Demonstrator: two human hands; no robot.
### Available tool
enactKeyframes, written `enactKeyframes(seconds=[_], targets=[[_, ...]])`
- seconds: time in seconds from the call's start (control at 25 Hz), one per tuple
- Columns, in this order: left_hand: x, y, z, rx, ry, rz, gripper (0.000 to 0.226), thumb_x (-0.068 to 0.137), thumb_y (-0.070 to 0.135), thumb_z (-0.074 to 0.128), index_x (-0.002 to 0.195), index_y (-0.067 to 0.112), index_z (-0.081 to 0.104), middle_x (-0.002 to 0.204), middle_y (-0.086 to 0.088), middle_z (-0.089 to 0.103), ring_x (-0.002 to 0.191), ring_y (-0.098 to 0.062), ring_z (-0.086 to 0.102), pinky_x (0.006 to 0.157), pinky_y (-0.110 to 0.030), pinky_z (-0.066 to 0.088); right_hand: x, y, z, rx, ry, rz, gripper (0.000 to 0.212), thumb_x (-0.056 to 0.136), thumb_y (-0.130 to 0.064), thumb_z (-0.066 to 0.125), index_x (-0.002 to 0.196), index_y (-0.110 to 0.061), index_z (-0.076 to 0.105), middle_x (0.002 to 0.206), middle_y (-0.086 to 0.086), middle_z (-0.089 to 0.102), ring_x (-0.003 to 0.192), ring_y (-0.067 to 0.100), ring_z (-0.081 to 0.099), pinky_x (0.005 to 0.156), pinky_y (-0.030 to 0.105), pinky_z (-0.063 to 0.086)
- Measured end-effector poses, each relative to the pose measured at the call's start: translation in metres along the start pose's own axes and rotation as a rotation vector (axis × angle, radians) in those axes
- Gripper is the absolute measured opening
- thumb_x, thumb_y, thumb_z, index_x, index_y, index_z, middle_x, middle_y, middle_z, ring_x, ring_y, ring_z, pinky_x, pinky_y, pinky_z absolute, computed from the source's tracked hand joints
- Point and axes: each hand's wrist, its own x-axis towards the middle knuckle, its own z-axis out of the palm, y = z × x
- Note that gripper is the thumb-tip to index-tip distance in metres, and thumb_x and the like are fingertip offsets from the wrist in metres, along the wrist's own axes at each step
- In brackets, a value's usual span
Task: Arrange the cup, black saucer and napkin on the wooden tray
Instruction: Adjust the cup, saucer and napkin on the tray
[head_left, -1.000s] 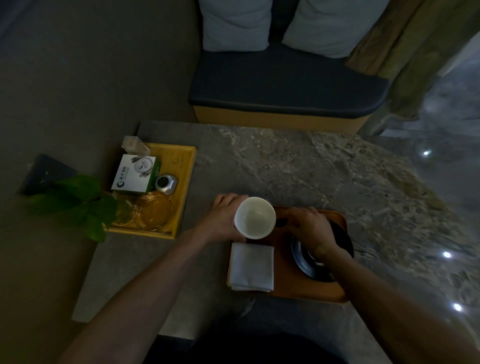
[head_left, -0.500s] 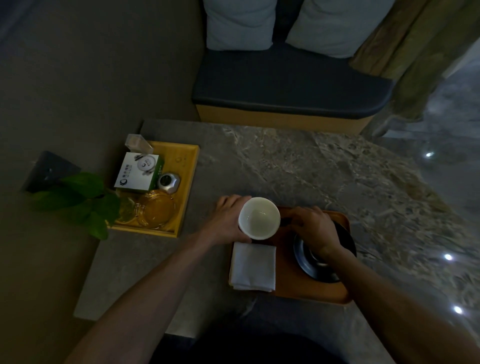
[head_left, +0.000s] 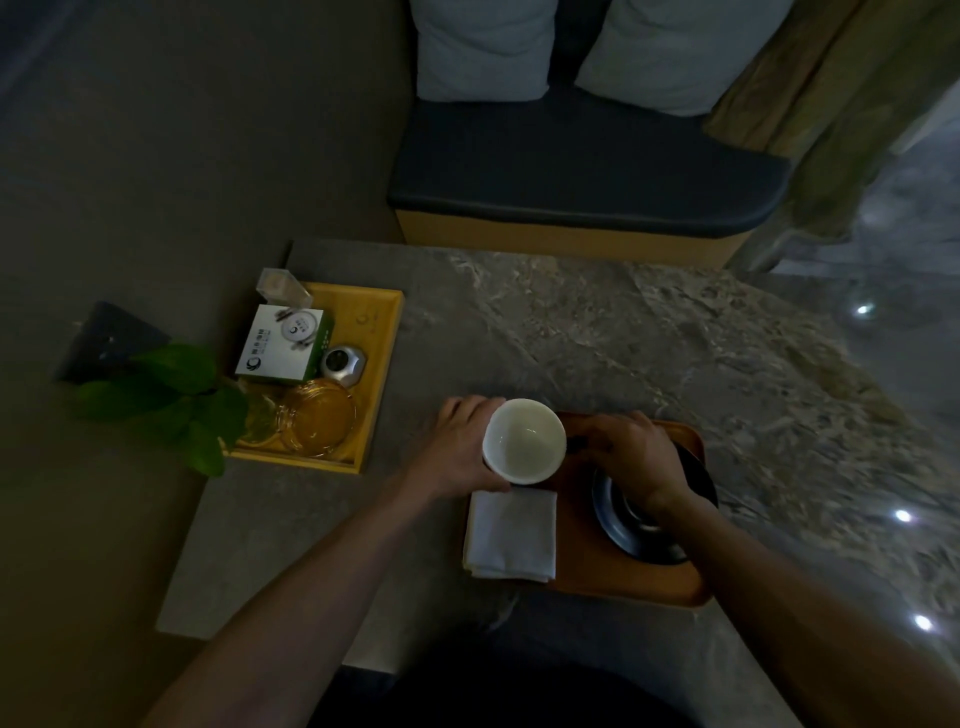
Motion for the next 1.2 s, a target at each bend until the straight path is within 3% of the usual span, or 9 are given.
enactKeyframes(seconds=[0.44, 0.96, 1.2], targets=[[0.002, 0.003, -0.005, 0.011, -0.041, 0.025, 0.111, 0.06, 0.043, 0.087, 0.149, 0.029, 0.022, 0.15, 0.004, 0.033, 0.139, -0.023, 0.02, 0.11, -0.048, 0.032, -0.006, 0.004, 0.003, 0.015, 0.062, 0.034, 0.033, 0.087, -0.022, 0.067, 0.117, -0.036, 0.066, 0.112, -0.007, 0.069, 0.106, 0.019, 0.058, 0.089, 0.04, 0.05], [0.003, -0.001, -0.004, 0.054, -0.033, 0.04, 0.111, 0.061, 0.044, 0.086, 0.15, 0.03, 0.02, 0.151, 0.005, 0.032, 0.139, -0.023, 0.02, 0.11, -0.047, 0.031, -0.006, 0.005, 0.007, 0.02, 0.105, 0.015, 0.027, 0.083, -0.026, 0.071, 0.108, -0.036, 0.068, 0.105, -0.008, 0.071, 0.098, 0.018, 0.062, 0.08, 0.042, 0.052], [0.004, -0.001, 0.0, 0.048, -0.027, 0.017, 0.112, 0.063, 0.042, 0.086, 0.151, 0.031, 0.018, 0.153, 0.005, 0.031, 0.14, -0.023, 0.018, 0.111, -0.047, 0.03, -0.009, 0.007, 0.014, -0.023, 0.15, 0.032, 0.031, 0.085, -0.023, 0.07, 0.112, -0.037, 0.066, 0.109, -0.006, 0.07, 0.105, 0.022, 0.057, 0.08, 0.037, 0.045]])
